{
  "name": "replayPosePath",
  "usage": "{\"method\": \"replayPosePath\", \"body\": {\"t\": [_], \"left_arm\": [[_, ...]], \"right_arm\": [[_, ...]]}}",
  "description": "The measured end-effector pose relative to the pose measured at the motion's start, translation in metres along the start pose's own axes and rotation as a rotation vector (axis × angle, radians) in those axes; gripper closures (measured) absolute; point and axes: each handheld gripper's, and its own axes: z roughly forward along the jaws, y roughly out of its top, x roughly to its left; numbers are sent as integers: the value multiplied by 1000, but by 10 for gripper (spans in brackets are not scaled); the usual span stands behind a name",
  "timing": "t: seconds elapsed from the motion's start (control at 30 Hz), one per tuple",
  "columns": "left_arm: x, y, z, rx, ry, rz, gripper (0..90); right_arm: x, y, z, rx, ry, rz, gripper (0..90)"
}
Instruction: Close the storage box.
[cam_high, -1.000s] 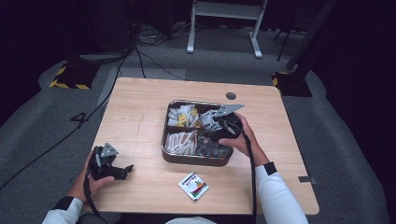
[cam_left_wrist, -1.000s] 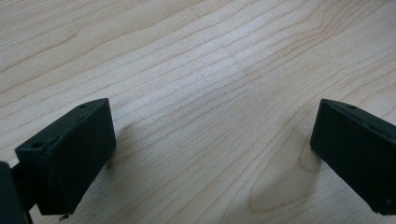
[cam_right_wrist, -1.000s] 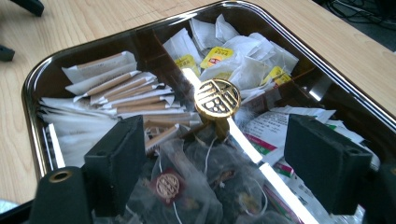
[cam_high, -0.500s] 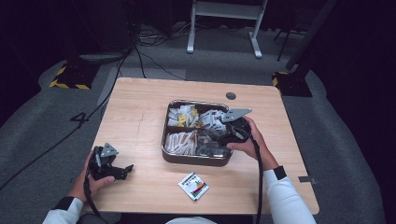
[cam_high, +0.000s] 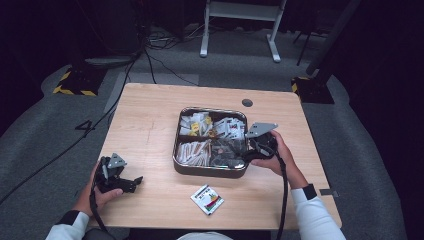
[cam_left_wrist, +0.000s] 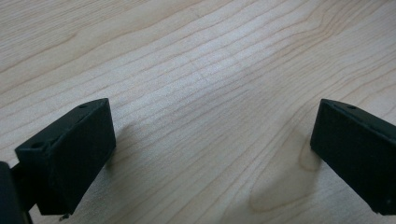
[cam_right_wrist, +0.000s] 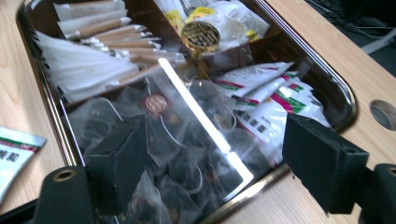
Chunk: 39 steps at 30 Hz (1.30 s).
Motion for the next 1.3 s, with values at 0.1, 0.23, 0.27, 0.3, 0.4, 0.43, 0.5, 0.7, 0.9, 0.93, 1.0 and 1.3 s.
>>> {"method": "replayPosePath", "body": {"t": [0.1, 0.23, 0.27, 0.3, 0.4, 0.43, 0.5, 0.7, 0.9, 0.93, 1.0, 1.3], "left_arm": [[0, 0, 0, 0, 0, 0, 3], [0, 0, 0, 0, 0, 0, 3], [0, 0, 0, 0, 0, 0, 3], [0, 0, 0, 0, 0, 0, 3], [0, 0, 0, 0, -1, 1, 3], [0, 0, 0, 0, -1, 1, 3], [0, 0, 0, 0, -1, 1, 3], [0, 0, 0, 0, -1, 1, 3], [0, 0, 0, 0, -2, 3, 3], [0, 0, 0, 0, -3, 3, 3], [1, 0, 0, 0, -4, 4, 3], [1, 0, 0, 0, -5, 4, 3]], "right_arm": [[1, -6, -5, 0, -2, 3, 234], [1, -14, -10, -4, -8, 13, 236], [1, -17, -10, -2, -11, 10, 237], [1, -20, -11, 2, -13, 12, 236], [0, -28, -14, -1, -14, 26, 236], [0, -31, -16, -5, -14, 29, 236], [0, -37, -20, -9, -8, 43, 236], [-1, -56, -32, -6, -21, 67, 240], [-4, -77, -42, -6, -32, 97, 234], [-4, -81, -43, 0, -29, 104, 234], [-5, -89, -43, 14, -34, 113, 232], [-5, -126, -46, 82, -72, 151, 234]]}}
